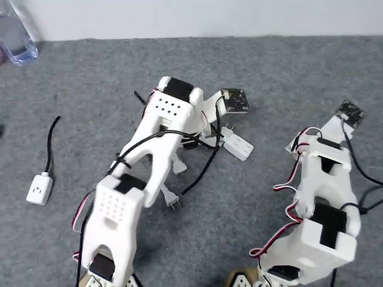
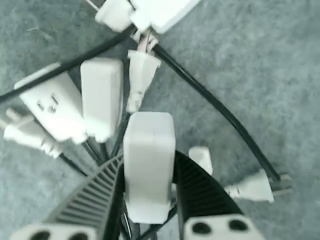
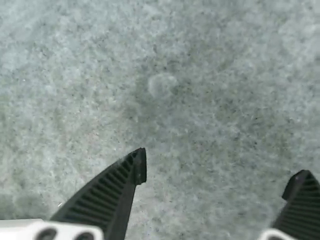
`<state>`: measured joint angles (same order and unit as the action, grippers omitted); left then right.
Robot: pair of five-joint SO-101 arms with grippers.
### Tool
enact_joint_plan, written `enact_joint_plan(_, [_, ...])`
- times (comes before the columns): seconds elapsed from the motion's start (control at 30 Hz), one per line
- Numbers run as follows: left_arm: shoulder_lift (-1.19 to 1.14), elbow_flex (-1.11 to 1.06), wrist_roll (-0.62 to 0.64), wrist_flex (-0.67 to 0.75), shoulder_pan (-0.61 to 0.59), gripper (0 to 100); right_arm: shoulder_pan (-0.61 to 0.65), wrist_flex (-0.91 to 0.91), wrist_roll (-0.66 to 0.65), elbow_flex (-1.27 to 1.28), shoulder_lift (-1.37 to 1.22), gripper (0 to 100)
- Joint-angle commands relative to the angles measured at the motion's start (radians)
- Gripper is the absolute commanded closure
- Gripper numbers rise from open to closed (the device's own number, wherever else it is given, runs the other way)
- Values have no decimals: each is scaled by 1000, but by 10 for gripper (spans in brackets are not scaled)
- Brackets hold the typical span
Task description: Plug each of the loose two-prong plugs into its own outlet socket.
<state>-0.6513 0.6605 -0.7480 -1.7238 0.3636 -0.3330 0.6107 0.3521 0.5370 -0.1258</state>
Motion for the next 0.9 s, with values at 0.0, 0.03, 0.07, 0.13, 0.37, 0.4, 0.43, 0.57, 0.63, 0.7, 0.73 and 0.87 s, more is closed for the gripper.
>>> enact_joint_plan(0.0, [176,-73,11,-32,-44,988,15,-8,6,-51,5,574])
enact_joint_plan(0.03, [213,-99,11,-32,-66,988,15,-8,6,-51,5,574])
enact_joint_plan(0.07, [249,-125,11,-32,-86,988,15,-8,6,-51,5,574])
enact_joint_plan(0.13, [316,-179,11,-32,-132,988,15,-8,6,-51,5,574])
enact_joint_plan(0.37, [462,-272,11,-29,-331,988,15,-8,6,-51,4,574])
enact_joint_plan(0.4, [465,-272,11,-28,-362,988,15,-8,6,-51,4,574])
enact_joint_plan(0.43, [465,-272,11,-28,-394,988,15,-8,6,-51,2,574])
enact_joint_plan(0.57, [463,-292,6,-28,-517,988,16,-8,6,-51,1,574])
enact_joint_plan(0.63, [463,-318,5,-26,-578,988,18,-8,6,-51,1,574])
enact_joint_plan(0.7, [463,-346,3,6,-644,988,28,-8,6,-51,1,574])
enact_joint_plan(0.73, [465,-358,3,25,-680,988,31,-8,6,-51,1,574])
enact_joint_plan(0.87, [465,-415,5,77,-819,988,33,-8,6,-51,1,574])
